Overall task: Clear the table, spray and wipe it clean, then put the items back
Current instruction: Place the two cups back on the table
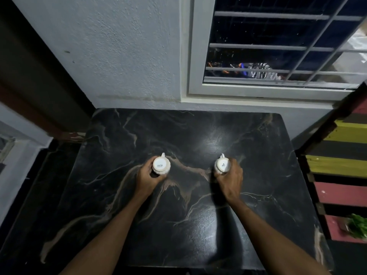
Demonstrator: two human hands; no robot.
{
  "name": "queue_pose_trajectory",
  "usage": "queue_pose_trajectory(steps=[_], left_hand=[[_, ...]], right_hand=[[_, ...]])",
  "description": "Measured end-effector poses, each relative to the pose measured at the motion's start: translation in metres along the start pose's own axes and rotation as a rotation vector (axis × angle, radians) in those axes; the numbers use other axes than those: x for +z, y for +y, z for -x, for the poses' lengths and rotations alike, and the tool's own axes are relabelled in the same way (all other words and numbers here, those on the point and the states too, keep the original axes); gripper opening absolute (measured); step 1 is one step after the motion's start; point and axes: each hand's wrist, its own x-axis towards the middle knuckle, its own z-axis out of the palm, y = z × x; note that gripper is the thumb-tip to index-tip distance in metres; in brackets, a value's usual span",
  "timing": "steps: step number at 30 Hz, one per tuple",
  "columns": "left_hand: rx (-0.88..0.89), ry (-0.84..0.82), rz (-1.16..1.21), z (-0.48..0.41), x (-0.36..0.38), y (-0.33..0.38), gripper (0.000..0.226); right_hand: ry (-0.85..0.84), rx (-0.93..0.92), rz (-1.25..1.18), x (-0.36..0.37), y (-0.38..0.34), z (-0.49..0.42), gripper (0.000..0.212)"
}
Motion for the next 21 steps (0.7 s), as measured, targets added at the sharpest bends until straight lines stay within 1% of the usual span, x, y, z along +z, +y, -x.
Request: queue_pose_trajectory(steps=[4,7,12,13,15,17,18,20,21], left_hand=[[-0.031,0.019,-0.011,-0.005,-0.002,-0.005,0.070],[-0.049,0.016,-0.009,-0.004,0.001,-0.006,0.070],[-0.063,0.013,0.029,-0.005,0.005,-0.005,0.070],[-0.064,0.010,0.034,-0.005,0.005,-0.005,0.071],[-0.071,0.011,0.015,-0.005,0.004,-0.008,0.076],[-0.091,0.006,0.005,-0.002,0.004,-0.006,0.088],[-0.097,0.007,-0.003,0.001,0.003,-0.004,0.097],[-0.085,0.024,-0.065,0.009,0.006,0.004,0.107],[-0.053,0.047,-0.113,0.013,0.008,0.011,0.108]], right_hand=[[-0.014,-0.007,-0.009,-0.003,0.006,0.000,0.040],[-0.046,0.010,-0.010,-0.002,0.011,0.000,0.045],[-0.085,0.026,-0.032,-0.001,0.016,-0.004,0.046],[-0.107,0.042,-0.039,-0.001,0.017,-0.005,0.052],[-0.172,0.088,-0.049,-0.004,0.020,-0.007,0.077],[-0.232,0.108,-0.069,-0.012,0.022,-0.008,0.103],[-0.258,0.104,-0.081,-0.018,0.021,-0.006,0.112],[-0.291,0.078,-0.093,-0.033,0.019,-0.002,0.119],[-0.293,0.057,-0.095,-0.041,0.018,0.001,0.117]])
